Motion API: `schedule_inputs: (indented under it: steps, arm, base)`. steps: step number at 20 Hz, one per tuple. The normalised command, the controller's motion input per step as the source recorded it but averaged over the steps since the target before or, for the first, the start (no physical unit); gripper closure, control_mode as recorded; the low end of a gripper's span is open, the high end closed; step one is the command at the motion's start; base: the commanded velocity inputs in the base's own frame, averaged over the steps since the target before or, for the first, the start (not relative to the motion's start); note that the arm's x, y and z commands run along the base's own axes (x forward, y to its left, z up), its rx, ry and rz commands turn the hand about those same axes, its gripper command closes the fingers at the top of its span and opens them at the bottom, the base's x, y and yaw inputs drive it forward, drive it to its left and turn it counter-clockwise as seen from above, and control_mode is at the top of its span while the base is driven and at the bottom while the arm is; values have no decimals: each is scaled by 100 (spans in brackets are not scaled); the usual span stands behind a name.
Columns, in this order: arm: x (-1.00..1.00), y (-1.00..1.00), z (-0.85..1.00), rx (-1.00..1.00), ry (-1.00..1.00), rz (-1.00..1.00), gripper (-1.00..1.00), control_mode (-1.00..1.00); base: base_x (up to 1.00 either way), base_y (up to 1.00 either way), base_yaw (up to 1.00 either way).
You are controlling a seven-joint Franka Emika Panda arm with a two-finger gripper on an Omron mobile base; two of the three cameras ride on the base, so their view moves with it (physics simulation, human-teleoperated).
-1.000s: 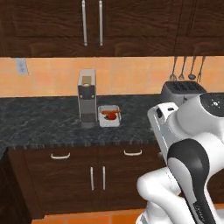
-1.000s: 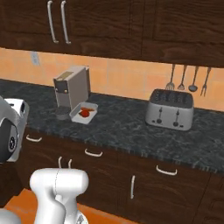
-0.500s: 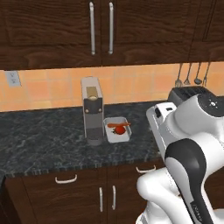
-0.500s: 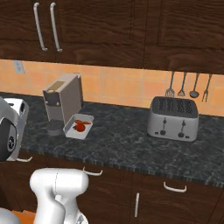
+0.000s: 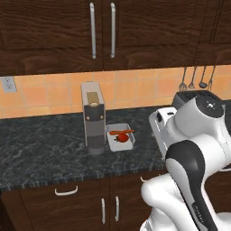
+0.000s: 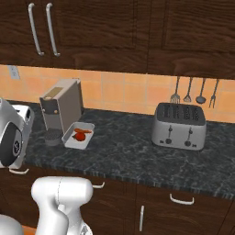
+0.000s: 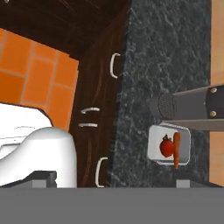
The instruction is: Take the meat container that has the steak and place it on the second highest rack of the freezer. Then take the vegetable container that has the tomato and carrot and place it on the highest rack of the freezer.
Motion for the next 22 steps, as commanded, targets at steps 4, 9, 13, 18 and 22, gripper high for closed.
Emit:
schedule_inputs:
  steps: [4,9,13,18,22]
  arm:
    - [35,0,-52,0,4,-25,-100,-100]
    - [32,-8,-46,0,9,-24,-100,-100]
    - [38,-10,-64,0,3,-11,-100,-100]
    - [41,0,-50,-2,-9,-2,-100,-100]
    - [35,10,-27,-2,-2,-21,-100,-100]
  base:
    - [0,0,0]
    - [0,0,0]
    - [0,0,0]
    - [0,0,0]
    - [0,0,0]
